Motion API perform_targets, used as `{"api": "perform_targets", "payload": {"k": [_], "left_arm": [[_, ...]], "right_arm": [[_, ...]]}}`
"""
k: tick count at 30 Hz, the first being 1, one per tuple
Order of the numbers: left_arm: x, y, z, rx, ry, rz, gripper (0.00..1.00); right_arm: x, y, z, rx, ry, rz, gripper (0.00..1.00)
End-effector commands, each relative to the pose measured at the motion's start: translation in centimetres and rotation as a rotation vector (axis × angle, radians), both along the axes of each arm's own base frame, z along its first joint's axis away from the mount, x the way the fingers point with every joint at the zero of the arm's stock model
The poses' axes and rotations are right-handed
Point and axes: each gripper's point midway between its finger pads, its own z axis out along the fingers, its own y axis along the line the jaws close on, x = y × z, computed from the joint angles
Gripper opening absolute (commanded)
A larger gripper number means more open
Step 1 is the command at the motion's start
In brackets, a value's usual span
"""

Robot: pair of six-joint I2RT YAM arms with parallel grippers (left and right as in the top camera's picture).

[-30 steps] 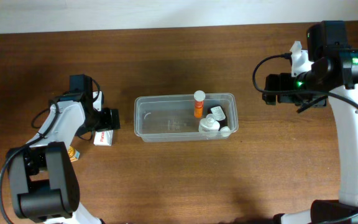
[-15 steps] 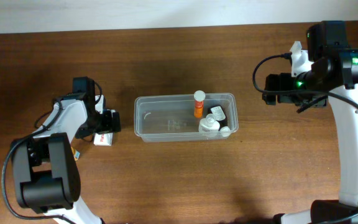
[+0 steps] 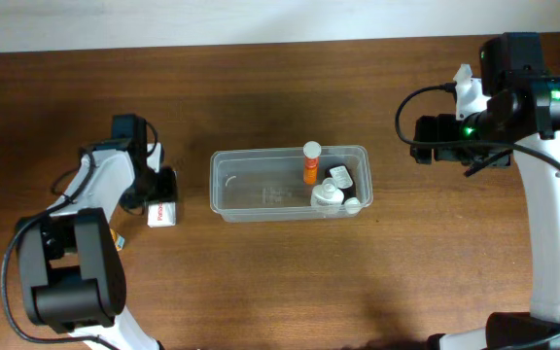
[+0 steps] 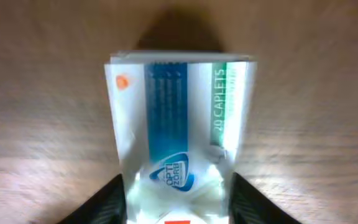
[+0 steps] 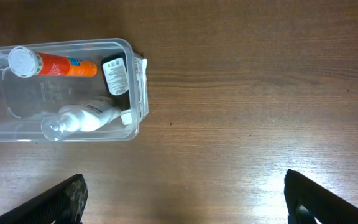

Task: Pack container
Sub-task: 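Grasp the white Panadol box with the left gripper, then carry the Panadol box into the container and release it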

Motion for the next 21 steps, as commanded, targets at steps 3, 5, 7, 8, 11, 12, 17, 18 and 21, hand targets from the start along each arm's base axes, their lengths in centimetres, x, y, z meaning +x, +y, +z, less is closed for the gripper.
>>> {"api": "perform_targets", "payload": {"k": [3,5,7,8,11,12,17,18,21], "left_arm": [[3.1,0.1,5.0,0.002,-0.144,-0.007,0.33],[3.7,0.2,6.5,0.005,-0.182,-0.008,0.3],[4.1,0.2,8.2,0.008,-0.221,-0.007,0.26],[4.3,0.2,9.1,0.009,-0.241,-0.007,0.22],[4.4,0.2,11.4,0.014,-0.301,-0.009,0.23],[4.3,0.1,12.3,0.015,-0.323,-0.01,0.27],[3.8,-1.4,16.9,0.007,-0.441,-0.046,0.3],[3.6,-2.0,17.8,0.002,-0.466,-0.061,0.29],[3.0,-4.4,20.7,0.01,-0.546,-0.172,0.29]], "right_arm": [[0.1,-0.1,-0.3,0.003,0.007,-0.006,0.93],[0.1,-0.1,-0.3,0.003,0.007,-0.006,0.93],[0.1,-0.1,-0.3,0.003,0.007,-0.006,0.93],[0.1,-0.1,-0.3,0.003,0.007,-0.006,0.93],[0.1,-0.1,-0.3,0.003,0.006,-0.006,0.93],[0.1,-0.1,-0.3,0.003,0.006,-0.006,0.93],[0.1,-0.1,-0.2,0.002,0.003,-0.006,0.93],[0.2,-0.1,-0.2,0.003,0.002,-0.006,0.93],[0.2,-0.1,-0.2,0.003,0.001,-0.006,0.93]]}}
